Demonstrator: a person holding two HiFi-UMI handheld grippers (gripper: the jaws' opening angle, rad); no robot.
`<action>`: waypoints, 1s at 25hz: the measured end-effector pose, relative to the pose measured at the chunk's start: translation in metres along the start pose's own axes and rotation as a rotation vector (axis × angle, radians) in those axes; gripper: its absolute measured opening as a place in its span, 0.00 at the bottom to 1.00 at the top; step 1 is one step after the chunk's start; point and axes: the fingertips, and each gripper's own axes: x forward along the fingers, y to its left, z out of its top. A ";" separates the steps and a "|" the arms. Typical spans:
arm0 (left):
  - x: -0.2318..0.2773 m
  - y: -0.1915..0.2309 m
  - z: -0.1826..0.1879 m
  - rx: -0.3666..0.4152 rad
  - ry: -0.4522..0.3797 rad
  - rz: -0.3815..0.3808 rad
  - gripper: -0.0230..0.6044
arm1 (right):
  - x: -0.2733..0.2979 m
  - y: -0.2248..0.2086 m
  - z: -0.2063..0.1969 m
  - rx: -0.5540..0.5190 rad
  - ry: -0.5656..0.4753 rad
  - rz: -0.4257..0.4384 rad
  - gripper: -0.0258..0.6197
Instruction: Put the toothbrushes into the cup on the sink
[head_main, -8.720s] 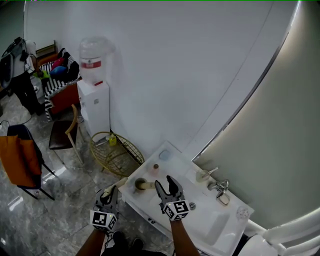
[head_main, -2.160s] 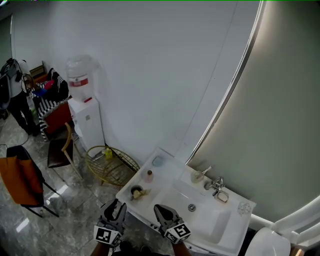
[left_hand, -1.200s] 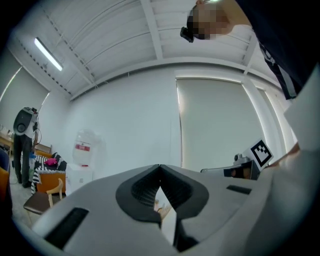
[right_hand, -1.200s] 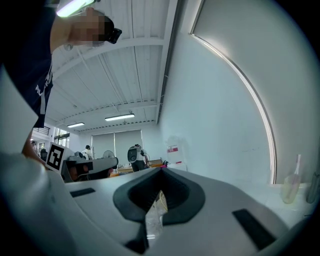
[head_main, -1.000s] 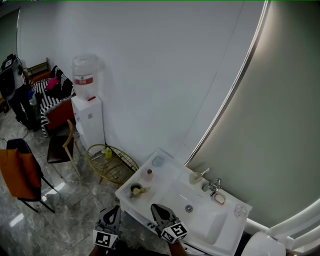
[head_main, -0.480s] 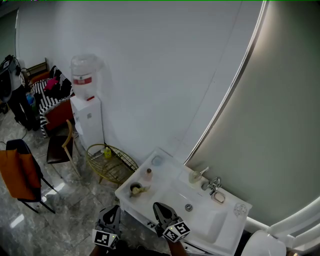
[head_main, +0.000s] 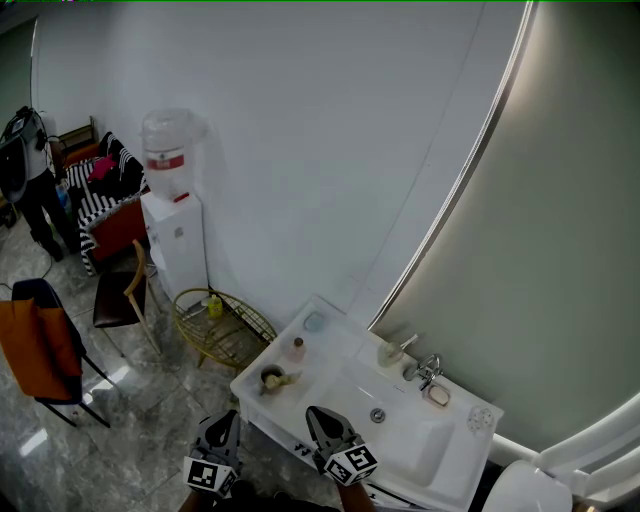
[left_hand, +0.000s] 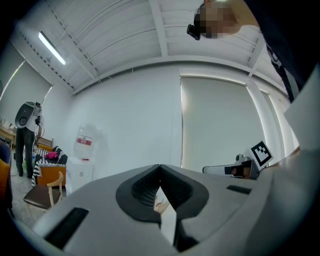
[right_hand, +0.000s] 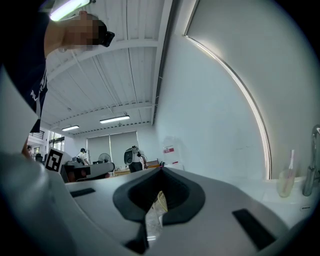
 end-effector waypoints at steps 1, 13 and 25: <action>0.000 0.001 -0.001 0.000 0.005 0.002 0.08 | 0.001 0.001 0.000 -0.010 0.004 -0.001 0.08; -0.002 0.004 -0.005 -0.004 0.027 0.004 0.08 | 0.005 0.009 -0.003 -0.042 0.019 0.014 0.08; -0.003 0.006 -0.012 -0.013 0.023 0.005 0.08 | 0.005 0.011 -0.004 -0.061 0.031 0.018 0.08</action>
